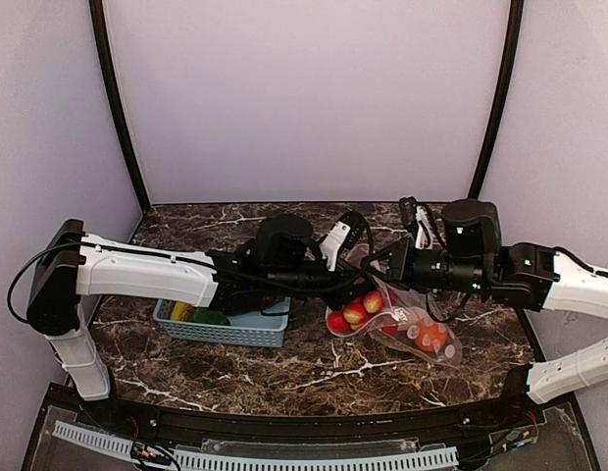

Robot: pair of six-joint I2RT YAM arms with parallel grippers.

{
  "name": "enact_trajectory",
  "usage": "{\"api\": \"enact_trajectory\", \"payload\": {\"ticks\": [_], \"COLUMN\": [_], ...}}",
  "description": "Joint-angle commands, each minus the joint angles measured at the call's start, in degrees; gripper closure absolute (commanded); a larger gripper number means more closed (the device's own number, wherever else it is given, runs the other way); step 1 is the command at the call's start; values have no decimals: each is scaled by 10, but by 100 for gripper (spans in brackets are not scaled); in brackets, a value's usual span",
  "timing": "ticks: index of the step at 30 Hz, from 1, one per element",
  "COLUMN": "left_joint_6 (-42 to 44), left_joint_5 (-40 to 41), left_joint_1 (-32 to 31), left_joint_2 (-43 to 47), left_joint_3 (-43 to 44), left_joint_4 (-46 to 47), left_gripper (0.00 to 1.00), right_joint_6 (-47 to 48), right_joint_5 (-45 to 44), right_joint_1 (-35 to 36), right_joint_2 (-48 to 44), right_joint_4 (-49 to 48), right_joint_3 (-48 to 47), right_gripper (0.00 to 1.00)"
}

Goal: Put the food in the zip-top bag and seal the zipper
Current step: Place the fake fruit in the zipper food storage bag.

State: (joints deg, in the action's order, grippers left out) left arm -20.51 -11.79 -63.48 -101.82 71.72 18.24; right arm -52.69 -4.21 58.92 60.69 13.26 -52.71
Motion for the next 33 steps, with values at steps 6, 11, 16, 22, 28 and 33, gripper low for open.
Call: {"api": "enact_trajectory", "payload": {"ticks": [6,11,16,22,28,33], "left_joint_6": [3,-1,-6,-81,-231,-290], "left_joint_5": [21,38,46,120,134,111], "left_joint_1": [-2,-3,-3,-2,-2,-2], "left_joint_2": [49,99,166,237,257,237], "left_joint_3": [-23,-52,-79,-144,-215,-253], "left_joint_4": [-20,-21,-35,-109,-130,-65], "left_gripper": [65,39,33,35,33,29], "right_joint_6": [2,4,5,9,13,15], "right_joint_5": [-23,-32,-37,-40,-43,-39], "right_joint_1": [5,4,5,5,5,5], "right_joint_2": [-19,-20,-21,-21,-13,-5], "right_joint_4": [-30,-23,-20,-19,-17,-17], "right_joint_3": [17,17,16,15,7,3], "right_gripper": [100,100,100,100,100,100]}}
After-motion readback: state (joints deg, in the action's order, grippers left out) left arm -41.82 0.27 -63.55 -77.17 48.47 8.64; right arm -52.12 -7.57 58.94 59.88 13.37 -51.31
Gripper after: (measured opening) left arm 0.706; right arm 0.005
